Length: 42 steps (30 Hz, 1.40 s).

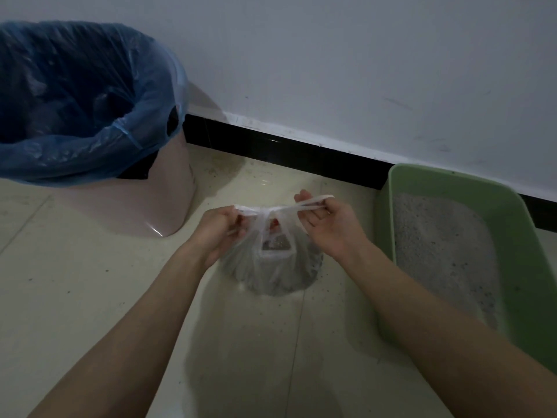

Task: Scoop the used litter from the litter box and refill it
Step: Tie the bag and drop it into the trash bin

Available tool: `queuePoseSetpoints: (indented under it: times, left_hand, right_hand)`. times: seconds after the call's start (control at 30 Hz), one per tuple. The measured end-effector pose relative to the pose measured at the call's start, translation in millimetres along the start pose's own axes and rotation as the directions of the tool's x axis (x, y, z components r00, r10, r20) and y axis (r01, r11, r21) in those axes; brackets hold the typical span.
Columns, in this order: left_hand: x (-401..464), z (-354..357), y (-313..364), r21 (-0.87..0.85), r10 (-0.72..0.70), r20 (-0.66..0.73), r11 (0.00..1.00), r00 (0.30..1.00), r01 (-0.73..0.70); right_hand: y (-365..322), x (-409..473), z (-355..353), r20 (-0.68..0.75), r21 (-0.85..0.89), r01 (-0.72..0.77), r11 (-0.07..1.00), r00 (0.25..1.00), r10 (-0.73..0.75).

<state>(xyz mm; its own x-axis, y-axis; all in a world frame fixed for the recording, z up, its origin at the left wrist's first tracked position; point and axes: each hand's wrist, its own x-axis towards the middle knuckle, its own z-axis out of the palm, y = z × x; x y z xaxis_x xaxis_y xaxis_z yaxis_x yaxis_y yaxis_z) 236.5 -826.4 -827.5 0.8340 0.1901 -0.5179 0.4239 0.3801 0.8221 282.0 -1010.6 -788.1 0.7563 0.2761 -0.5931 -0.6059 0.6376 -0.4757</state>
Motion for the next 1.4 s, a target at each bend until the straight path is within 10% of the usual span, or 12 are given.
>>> queuePoseSetpoints:
  times: [0.2,0.57,1.03,1.17,1.27,1.4]
  left_hand:
    - [0.4,3.1,6.4,-0.597,0.01,0.137,0.799,0.991,0.074]
    - [15.5,-54.1,-30.0,-0.294,-0.039,-0.089,0.956,0.995,0.011]
    - [8.6,-46.8,-15.7,0.126,0.056,-0.053,0.991,0.997,-0.049]
    - [-1.9,-26.9,17.4,0.534,0.23,0.032,0.819,0.973,-0.211]
    - [-13.9,4.9,31.7,0.789,0.371,0.182,0.498,0.911,-0.36]
    - [-25.9,61.6,43.0,0.879,0.266,0.355,0.232,0.896,-0.417]
  right_hand:
    - [8.3,5.2,7.0,0.025,0.068,-0.057,0.996,0.998,0.055]
    - [-14.8,14.7,-69.7,-0.352,-0.287,-0.141,0.947,0.936,0.033]
    - [-46.1,9.5,-67.5,-0.349,-0.314,-0.114,0.942,0.937,-0.003]
    - [-60.9,-4.0,-45.6,-0.161,-0.53,-0.101,0.842,0.987,0.017]
    - [-70.4,-14.1,-20.2,-0.011,-0.74,0.046,0.671,0.997,-0.081]
    - [-77.7,-26.4,20.0,0.233,-0.939,0.278,0.202,0.947,-0.22]
